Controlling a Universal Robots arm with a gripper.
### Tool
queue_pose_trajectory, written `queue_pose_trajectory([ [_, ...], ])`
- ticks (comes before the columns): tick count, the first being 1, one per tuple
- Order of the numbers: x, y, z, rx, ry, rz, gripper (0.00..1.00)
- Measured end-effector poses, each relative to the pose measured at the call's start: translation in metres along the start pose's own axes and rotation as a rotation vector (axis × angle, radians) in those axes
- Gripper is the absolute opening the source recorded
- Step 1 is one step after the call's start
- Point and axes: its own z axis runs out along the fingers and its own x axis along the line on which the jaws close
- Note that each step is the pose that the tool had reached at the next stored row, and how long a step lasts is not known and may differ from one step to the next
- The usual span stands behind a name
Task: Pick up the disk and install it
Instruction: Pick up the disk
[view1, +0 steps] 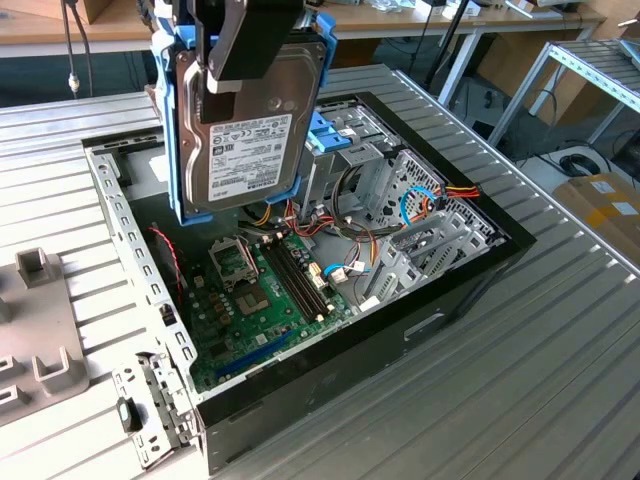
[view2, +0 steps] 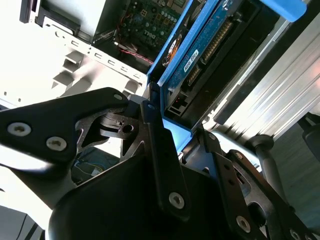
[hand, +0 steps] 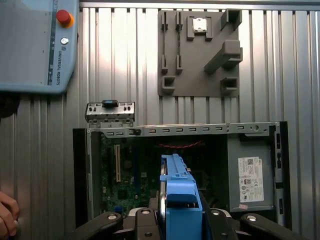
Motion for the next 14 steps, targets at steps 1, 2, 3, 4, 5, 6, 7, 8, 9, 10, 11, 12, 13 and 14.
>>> queue_pose_trajectory([
  [1, 0.0001, -0.0001, 0.0001, 0.0001, -0.0001, 0.000, 0.37],
  [2, 0.0002, -0.0002, 0.0002, 0.0001, -0.0002, 0.000, 0.37],
  [3, 0.0005, -0.0004, 0.0002, 0.0000, -0.0001, 0.000, 0.37],
  [4, 0.0008, -0.0005, 0.0002, 0.0000, 0.0000, 0.000, 0.37],
  [5, 0.0009, -0.0006, 0.0002, 0.0000, 0.0000, 0.000, 0.37],
  [6, 0.0013, -0.0007, 0.0003, 0.0000, 0.0000, 0.000, 0.37],
  [7, 0.0014, -0.0008, 0.0003, 0.0000, 0.0000, 0.000, 0.37],
  [8, 0.0016, -0.0008, 0.0003, 0.0000, 0.0001, 0.000, 0.37],
  [9, 0.0018, -0.0009, 0.0003, -0.0001, 0.0001, 0.000, 0.37],
  [10, 0.0020, -0.0010, 0.0003, -0.0001, 0.0001, 0.000, 0.37],
  [11, 0.0022, -0.0011, 0.0004, -0.0001, 0.0001, 0.000, 0.37],
  [12, 0.0023, -0.0012, 0.0005, 0.0000, -0.0001, 0.000, 0.37],
  [13, 0.0025, -0.0013, 0.0005, 0.0000, 0.0000, 0.000, 0.37],
  [14, 0.0026, -0.0014, 0.0005, 0.0000, 0.0000, 0.000, 0.37],
])
